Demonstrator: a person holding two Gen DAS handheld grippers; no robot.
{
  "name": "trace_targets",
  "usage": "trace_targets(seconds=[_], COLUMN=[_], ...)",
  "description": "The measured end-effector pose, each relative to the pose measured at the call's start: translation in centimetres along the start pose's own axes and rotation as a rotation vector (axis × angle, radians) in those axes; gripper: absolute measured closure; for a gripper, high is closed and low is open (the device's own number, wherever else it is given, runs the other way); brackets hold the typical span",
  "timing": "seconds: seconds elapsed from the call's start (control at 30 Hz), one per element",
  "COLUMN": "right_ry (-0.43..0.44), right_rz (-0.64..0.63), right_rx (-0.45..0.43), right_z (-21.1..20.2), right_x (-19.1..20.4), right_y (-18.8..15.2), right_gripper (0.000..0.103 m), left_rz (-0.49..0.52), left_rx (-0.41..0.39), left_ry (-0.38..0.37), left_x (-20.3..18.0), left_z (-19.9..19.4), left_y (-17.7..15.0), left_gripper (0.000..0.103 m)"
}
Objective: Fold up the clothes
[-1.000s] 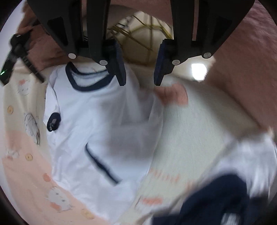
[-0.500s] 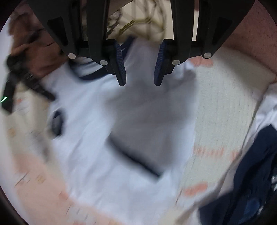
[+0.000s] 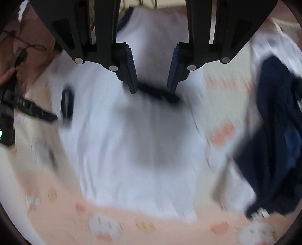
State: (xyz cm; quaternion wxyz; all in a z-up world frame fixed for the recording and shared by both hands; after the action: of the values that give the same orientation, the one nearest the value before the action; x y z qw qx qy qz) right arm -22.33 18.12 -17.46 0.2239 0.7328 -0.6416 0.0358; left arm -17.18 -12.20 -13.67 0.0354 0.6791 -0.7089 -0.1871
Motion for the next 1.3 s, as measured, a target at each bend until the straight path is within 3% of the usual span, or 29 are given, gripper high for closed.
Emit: trace_targets(seconds=[0.13, 0.27, 0.37, 0.53, 0.57, 0.6, 0.63, 0.67, 0.7, 0.73, 0.77, 0.8, 0.9, 1.0, 1.1, 1.17, 1.2, 1.27, 1.3], right_ry=[-0.046, -0.088, -0.091, -0.082, -0.069, -0.056, -0.043, -0.035, -0.052, -0.073, -0.087, -0.073, -0.087, -0.07, -0.069, -0.062, -0.096, -0.129, -0.127], right_rz=[0.052, 0.108, 0.149, 0.197, 0.179, 0.162, 0.145, 0.126, 0.095, 0.054, 0.01, -0.044, -0.12, -0.124, -0.136, -0.144, -0.164, -0.154, -0.128], right_rx=[-0.069, -0.104, -0.12, -0.103, -0.101, -0.1, -0.099, -0.096, -0.086, -0.073, -0.055, -0.021, 0.001, -0.037, -0.159, -0.233, -0.222, -0.129, -0.071], right_z=[-0.6, 0.3, 2.5, 8.2, 9.1, 10.1, 11.0, 11.9, 12.2, 12.5, 12.8, 13.0, 12.6, 10.8, 6.9, 4.6, 4.9, 7.1, 8.4], right_x=[-1.7, -3.9, -6.7, -9.3, -8.9, -8.5, -8.1, -7.7, -7.1, -6.4, -5.7, -4.8, -4.0, -4.2, -4.3, -4.2, -4.1, -4.7, -5.4], right_y=[6.3, 12.1, 16.5, 24.1, 25.0, 26.0, 27.0, 27.8, 28.3, 28.4, 28.5, 28.2, 27.3, 26.5, 25.9, 25.5, 25.5, 25.4, 25.2], right_gripper=[0.051, 0.05, 0.045, 0.045, 0.041, 0.028, 0.022, 0.025, 0.037, 0.048, 0.071, 0.08, 0.096, 0.098, 0.098, 0.098, 0.098, 0.096, 0.089], left_rz=[-0.117, -0.225, -0.267, -0.332, -0.33, -0.318, -0.304, -0.285, -0.262, -0.239, -0.215, -0.192, -0.129, -0.076, -0.038, -0.035, -0.05, -0.081, -0.095], left_rx=[-0.129, -0.182, -0.187, -0.162, -0.166, -0.179, -0.185, -0.182, -0.179, -0.176, -0.172, -0.169, -0.183, -0.259, -0.333, -0.291, -0.234, -0.133, -0.12], left_ry=[0.004, -0.081, -0.096, -0.156, -0.169, -0.175, -0.182, -0.182, -0.17, -0.159, -0.147, -0.136, -0.078, -0.004, 0.053, 0.09, 0.1, 0.093, 0.081], left_x=[4.5, 7.7, 9.3, 11.2, 11.2, 11.0, 10.7, 10.4, 9.8, 9.3, 8.8, 8.3, 7.1, 6.7, 7.3, 7.9, 8.4, 9.4, 9.8], left_z=[1.0, 4.2, 6.8, 10.7, 11.0, 10.9, 10.9, 11.1, 11.1, 11.1, 11.1, 11.1, 10.1, 7.6, 5.7, 6.7, 8.0, 10.5, 11.1], left_y=[6.4, 11.8, 14.9, 18.6, 18.9, 19.0, 19.3, 19.7, 19.9, 20.1, 20.3, 20.5, 20.7, 21.2, 21.2, 21.0, 20.9, 20.6, 20.5], left_gripper=[0.068, 0.067, 0.058, 0.056, 0.056, 0.056, 0.056, 0.059, 0.078, 0.086, 0.089, 0.094, 0.095, 0.095, 0.096, 0.093, 0.092, 0.088, 0.083])
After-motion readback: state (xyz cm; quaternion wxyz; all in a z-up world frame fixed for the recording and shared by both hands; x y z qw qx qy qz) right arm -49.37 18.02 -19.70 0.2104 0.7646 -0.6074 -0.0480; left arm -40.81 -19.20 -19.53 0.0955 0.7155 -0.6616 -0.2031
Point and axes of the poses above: each gripper's, at about its wrist camera, not at the fingertips, and z roughly the way its jaws point, x to its left, y to its top, the point moved 2 cm from there along z, roughly the way its jaws point, and after that the axes turned 4 degrees about z, right-handed, at the moved point
